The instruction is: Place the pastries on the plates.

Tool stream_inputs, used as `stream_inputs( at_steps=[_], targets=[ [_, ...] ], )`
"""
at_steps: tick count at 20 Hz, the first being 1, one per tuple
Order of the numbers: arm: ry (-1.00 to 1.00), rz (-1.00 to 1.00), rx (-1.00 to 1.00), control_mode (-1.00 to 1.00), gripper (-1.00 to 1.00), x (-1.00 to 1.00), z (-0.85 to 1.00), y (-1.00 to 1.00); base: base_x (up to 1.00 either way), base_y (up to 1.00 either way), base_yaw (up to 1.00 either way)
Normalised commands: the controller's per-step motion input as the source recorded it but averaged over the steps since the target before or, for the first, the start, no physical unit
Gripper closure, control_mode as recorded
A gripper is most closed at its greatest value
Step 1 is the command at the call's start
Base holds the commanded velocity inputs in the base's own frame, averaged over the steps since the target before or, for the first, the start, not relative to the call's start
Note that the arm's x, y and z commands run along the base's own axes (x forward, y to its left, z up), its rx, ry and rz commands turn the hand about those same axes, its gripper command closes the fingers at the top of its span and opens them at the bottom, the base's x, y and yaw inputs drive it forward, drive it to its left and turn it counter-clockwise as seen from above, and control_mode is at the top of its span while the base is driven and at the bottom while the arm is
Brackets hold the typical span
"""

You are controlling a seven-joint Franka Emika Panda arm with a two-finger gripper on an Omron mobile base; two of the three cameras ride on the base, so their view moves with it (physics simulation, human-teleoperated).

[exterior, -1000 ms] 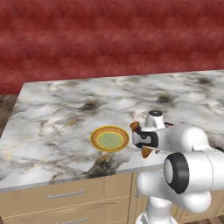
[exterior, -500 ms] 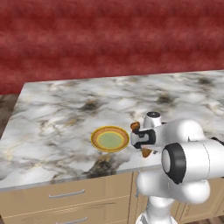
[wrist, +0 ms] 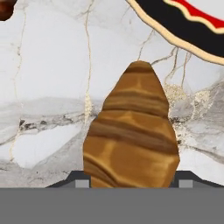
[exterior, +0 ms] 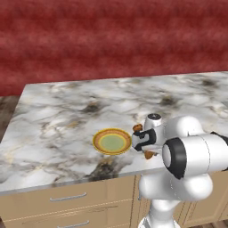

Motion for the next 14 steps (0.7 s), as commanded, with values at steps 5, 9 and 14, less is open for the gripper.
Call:
stream_inputs(
  at_steps=[5,9,14],
  targets=[
    [0.0,0.0,0.0,-1.0,-1.0,0.0,-0.53,-0.02,0.0,0.0,0.0],
    [0.0,0.0,0.0,-1.0,1.0,0.0,-0.39,-0.01,0.0,0.0,0.0],
    [0.0,0.0,0.0,-1.0,1.0,0.0,0.0,0.0,0.0,0.0,0.0]
  ],
)
